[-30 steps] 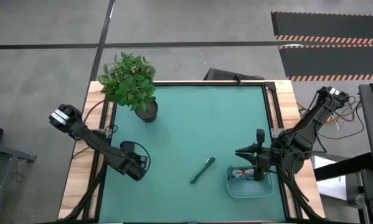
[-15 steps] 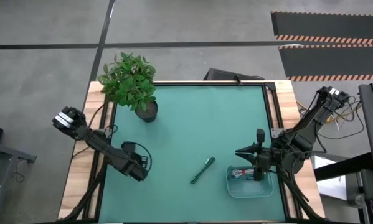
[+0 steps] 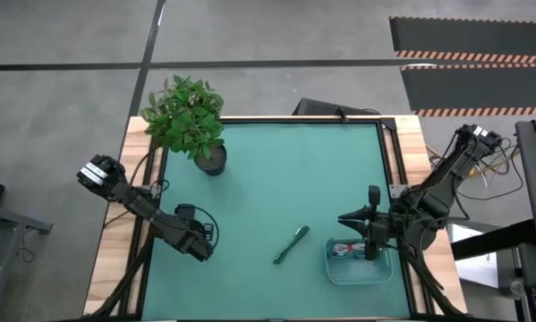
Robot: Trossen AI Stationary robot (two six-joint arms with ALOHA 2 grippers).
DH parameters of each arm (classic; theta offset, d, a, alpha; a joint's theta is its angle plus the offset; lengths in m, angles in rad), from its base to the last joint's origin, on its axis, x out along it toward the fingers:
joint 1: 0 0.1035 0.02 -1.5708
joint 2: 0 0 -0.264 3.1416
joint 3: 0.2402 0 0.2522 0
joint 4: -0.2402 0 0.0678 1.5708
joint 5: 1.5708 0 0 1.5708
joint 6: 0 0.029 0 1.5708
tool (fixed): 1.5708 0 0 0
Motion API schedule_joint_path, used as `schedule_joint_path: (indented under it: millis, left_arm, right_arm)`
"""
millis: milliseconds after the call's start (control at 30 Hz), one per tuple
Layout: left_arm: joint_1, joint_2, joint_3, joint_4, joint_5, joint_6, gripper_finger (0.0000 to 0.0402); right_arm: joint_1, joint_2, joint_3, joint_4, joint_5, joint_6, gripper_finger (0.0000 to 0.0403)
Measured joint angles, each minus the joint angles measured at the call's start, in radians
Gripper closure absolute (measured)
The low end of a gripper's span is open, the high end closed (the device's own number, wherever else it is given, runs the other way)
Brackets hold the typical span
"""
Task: Pick and place USB-C Cables
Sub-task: Put the black violet charger cable into the green bin
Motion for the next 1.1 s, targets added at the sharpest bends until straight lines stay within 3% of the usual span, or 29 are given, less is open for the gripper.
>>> schedule_joint_path:
  millis: [233, 467, 633, 867, 1100]
  left_arm:
    - [0.000, -0.007, -0.003, -0.001, 0.002, 0.000, 0.0373]
    - [-0.003, -0.024, 0.037, 0.007, 0.020, 0.095, 0.0384]
    - [-0.003, -0.035, 0.104, 0.008, 0.015, 0.261, 0.0386]
    - [-0.003, -0.036, 0.199, 0.030, -0.068, 0.503, 0.0387]
    - [-0.003, -0.041, 0.272, 0.308, -0.145, 0.891, 0.0387]
  right_arm:
    - [0.000, 0.000, 0.000, -0.001, 0.000, 0.000, 0.0371]
    - [0.000, 0.000, -0.001, -0.001, 0.000, 0.000, 0.0371]
    - [0.000, 0.000, -0.001, -0.002, 0.000, 0.000, 0.0371]
    - [0.000, 0.000, -0.005, -0.002, 0.000, 0.001, 0.0371]
    - [0.000, 0.000, -0.007, -0.002, 0.000, 0.001, 0.0371]
